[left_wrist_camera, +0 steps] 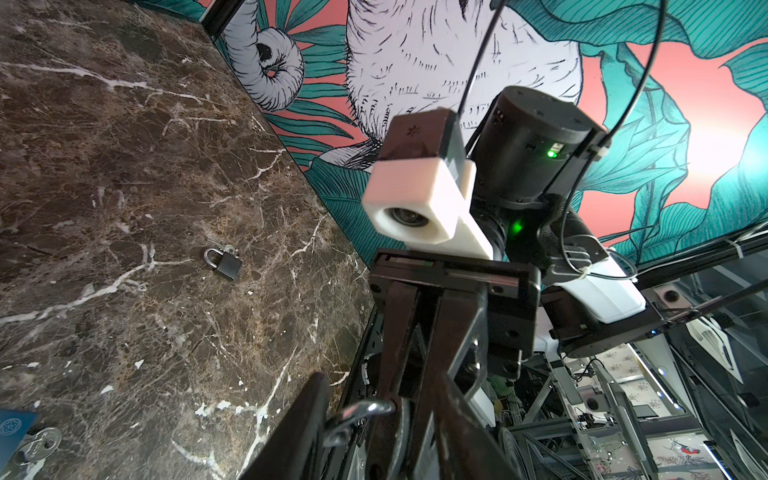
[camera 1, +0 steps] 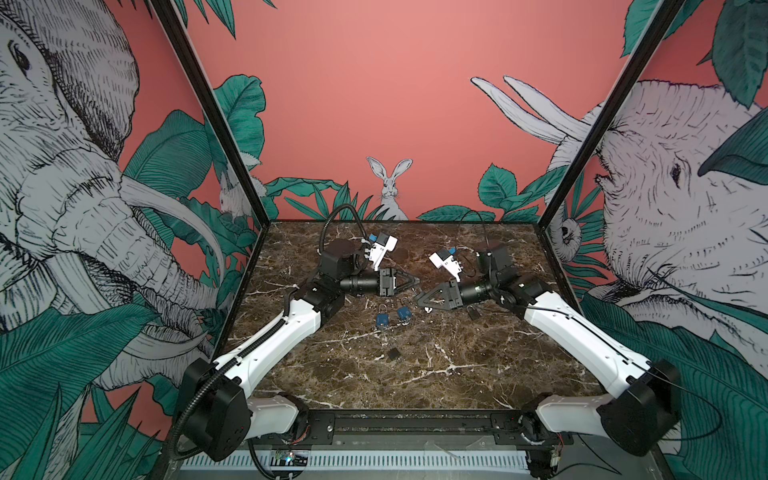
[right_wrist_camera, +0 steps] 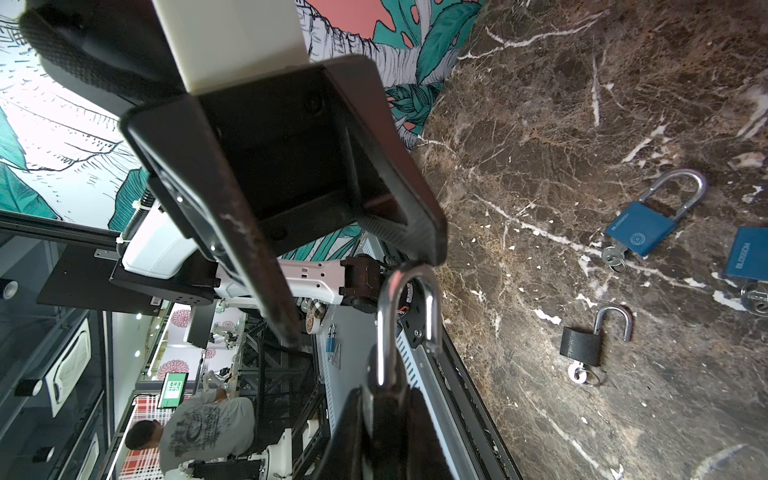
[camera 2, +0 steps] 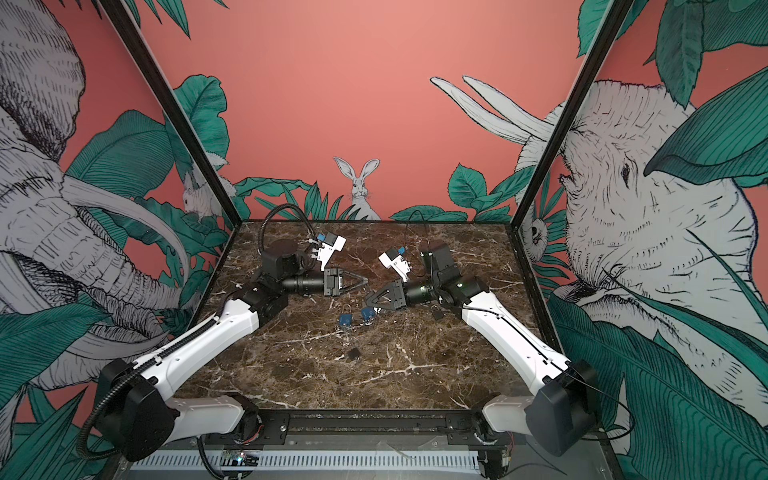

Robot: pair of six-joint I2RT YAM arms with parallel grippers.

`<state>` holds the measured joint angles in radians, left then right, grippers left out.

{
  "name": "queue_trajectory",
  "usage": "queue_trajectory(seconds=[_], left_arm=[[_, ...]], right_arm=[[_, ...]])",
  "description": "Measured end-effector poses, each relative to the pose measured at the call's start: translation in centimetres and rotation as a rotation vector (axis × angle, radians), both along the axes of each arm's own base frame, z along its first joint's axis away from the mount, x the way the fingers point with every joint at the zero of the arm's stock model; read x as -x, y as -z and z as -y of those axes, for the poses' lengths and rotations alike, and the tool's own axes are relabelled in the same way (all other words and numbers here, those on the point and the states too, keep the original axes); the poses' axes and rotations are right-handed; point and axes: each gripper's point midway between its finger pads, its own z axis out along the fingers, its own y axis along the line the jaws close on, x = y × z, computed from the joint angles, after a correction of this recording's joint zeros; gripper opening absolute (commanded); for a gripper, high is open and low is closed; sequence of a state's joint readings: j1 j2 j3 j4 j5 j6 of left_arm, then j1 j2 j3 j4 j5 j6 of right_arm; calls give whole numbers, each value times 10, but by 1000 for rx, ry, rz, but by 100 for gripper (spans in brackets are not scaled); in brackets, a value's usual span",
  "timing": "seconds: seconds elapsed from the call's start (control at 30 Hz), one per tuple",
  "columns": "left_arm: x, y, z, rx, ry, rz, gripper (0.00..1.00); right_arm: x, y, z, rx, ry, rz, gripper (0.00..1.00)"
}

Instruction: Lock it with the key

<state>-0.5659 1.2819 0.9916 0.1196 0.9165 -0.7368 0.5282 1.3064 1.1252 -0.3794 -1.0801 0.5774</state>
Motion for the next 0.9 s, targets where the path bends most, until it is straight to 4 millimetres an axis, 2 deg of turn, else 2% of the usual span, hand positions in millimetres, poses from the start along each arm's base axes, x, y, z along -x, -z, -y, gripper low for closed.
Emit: queue_trajectory(seconds=[0.33,0.9], left_arm=[[2,11,0,-11,7,-25,28],[3,13,-4,-18,-15,-15,18]], right_arm=[[0,-1,0,-2,-1,2,0],[0,-1,0,-1,1,-3,0]])
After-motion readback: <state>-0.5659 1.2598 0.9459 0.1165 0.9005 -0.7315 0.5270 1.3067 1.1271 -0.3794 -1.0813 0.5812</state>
